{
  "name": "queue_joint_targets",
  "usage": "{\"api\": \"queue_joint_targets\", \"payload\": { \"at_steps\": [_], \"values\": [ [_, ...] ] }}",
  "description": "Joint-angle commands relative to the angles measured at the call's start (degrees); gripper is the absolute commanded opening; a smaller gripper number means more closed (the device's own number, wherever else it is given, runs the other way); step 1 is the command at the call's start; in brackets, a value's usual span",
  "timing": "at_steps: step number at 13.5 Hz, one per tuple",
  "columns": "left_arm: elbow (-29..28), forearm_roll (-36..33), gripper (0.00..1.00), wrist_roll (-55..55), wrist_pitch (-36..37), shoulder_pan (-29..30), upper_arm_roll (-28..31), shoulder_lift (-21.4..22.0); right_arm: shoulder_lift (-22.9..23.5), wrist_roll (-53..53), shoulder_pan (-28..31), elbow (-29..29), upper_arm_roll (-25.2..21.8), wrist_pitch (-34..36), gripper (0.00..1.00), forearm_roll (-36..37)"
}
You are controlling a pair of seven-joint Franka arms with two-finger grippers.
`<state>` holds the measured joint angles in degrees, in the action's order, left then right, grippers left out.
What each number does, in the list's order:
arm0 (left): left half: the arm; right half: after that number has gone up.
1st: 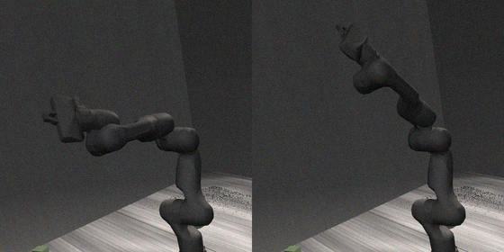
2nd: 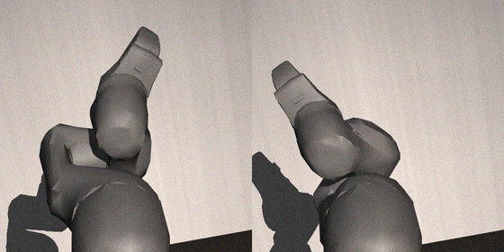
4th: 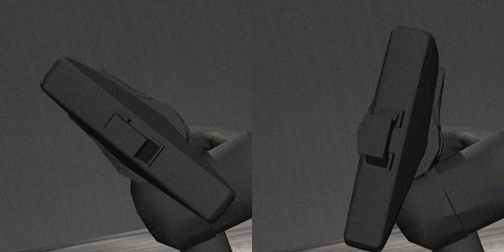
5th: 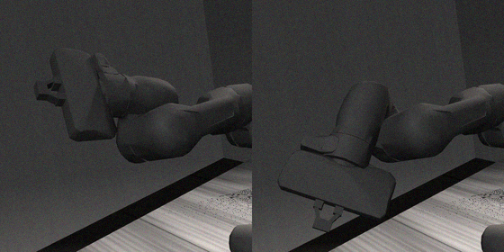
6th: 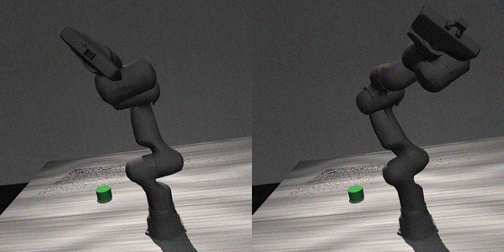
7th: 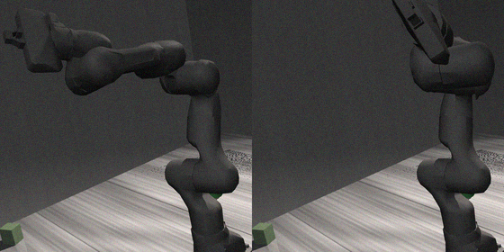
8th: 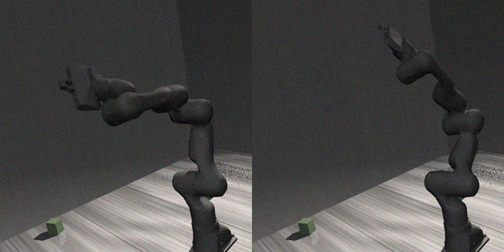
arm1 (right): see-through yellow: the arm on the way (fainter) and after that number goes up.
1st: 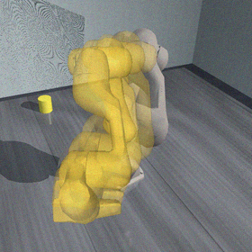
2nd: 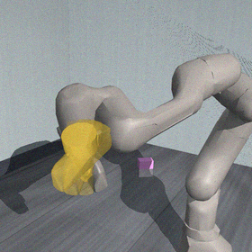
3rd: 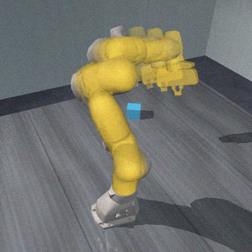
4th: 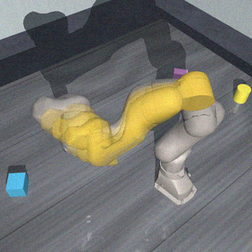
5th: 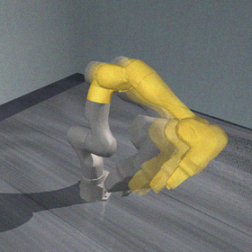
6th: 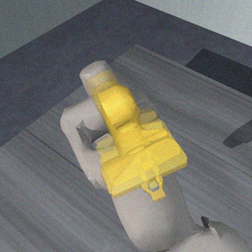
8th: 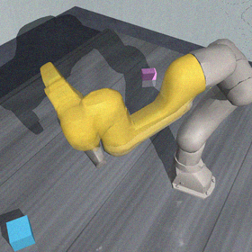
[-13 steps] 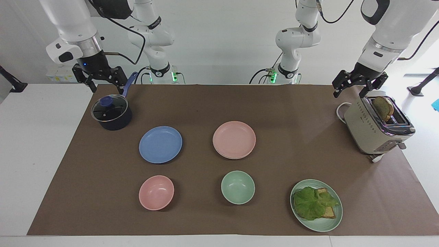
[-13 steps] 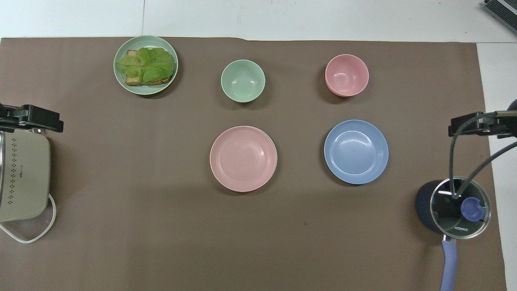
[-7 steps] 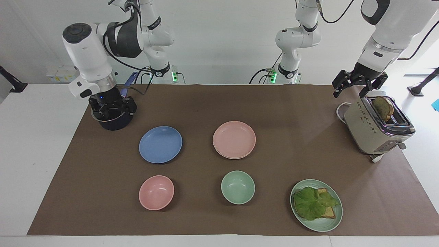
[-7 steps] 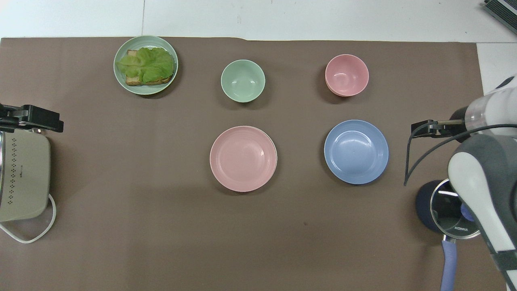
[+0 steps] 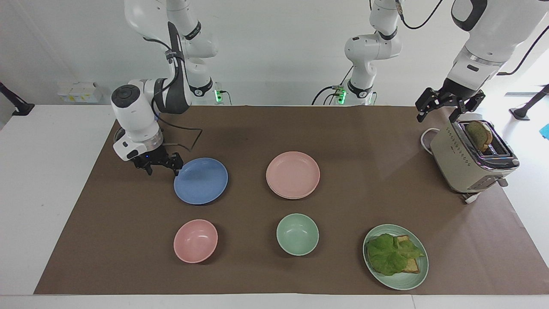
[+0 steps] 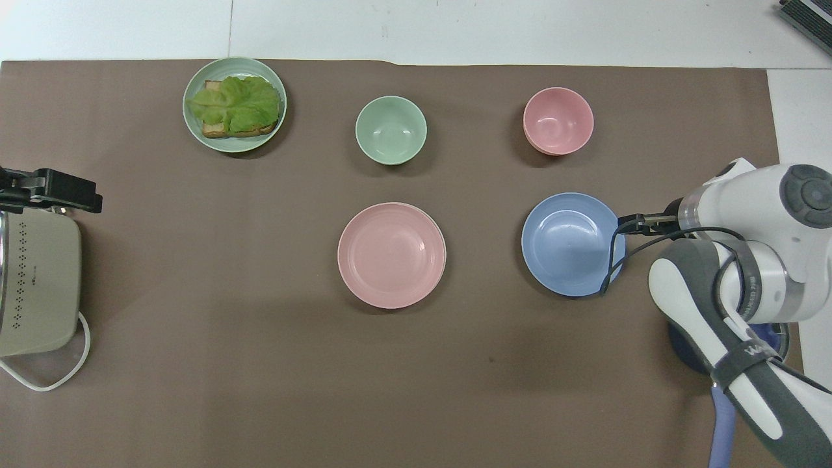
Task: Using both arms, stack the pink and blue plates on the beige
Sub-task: 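Reach the right gripper to the rim of the blue plate and grasp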
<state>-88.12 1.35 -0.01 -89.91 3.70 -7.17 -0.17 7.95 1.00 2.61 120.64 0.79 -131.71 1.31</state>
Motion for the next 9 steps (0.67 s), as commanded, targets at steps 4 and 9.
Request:
{"api": "queue_joint_targets", "payload": {
  "at_steps": [4, 9],
  "values": [
    [-0.1, -0.6, 1.00, -0.4, 0.9, 0.2, -0.2, 0.3, 2.9, -10.4, 0.8, 2.2, 0.0, -5.1, 0.79, -9.7],
    [-0.1, -0.6, 1.00, -0.4, 0.9, 0.2, -0.2, 0.3, 4.4, -16.8, 1.6, 3.9, 0.0, -8.4, 0.64, -16.2]
  ]
}}
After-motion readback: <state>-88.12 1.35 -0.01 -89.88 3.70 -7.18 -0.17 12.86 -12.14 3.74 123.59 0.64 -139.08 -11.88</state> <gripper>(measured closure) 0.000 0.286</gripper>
